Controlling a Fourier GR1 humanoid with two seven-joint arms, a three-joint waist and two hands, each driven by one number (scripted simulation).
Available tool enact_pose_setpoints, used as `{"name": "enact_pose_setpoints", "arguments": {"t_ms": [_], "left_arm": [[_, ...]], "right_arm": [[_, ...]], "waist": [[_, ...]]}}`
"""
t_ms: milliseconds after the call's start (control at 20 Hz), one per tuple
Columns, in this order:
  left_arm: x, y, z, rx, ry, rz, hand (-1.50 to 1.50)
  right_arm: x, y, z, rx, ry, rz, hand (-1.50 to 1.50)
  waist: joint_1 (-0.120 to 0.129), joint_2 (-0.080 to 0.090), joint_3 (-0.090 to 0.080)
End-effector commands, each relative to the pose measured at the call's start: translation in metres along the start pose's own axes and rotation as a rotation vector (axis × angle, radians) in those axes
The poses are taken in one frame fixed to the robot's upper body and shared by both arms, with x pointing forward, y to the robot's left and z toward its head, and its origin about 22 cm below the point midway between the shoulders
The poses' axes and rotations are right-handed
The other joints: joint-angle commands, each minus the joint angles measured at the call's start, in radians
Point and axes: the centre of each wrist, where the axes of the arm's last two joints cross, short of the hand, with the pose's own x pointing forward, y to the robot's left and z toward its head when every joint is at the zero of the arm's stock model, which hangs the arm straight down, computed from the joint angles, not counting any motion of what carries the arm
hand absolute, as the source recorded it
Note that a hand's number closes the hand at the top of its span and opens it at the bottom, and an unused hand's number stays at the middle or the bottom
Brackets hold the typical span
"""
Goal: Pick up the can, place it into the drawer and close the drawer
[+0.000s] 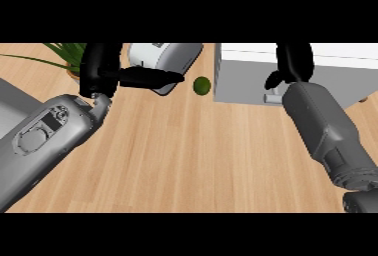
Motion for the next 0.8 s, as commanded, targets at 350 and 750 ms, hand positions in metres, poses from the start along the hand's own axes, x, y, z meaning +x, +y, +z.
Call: {"name": "enact_pose_setpoints", "arguments": {"t_ms": [350, 750], "left_arm": [[-0.018, 0.019, 0.008, 0.027, 0.008, -0.002, -1.5], [-0.031, 0.021, 0.019, 0.014, 0.023, -0.012, -1.5]], "right_arm": [[0.035, -0.014, -0.022, -0.082, -0.002, -0.345, -1.5], [0.048, -0.022, -0.032, -0.105, 0.016, -0.627, -1.5]], "waist": [[0.017, 0.005, 0.005], [-0.008, -0.004, 0.004]]}}
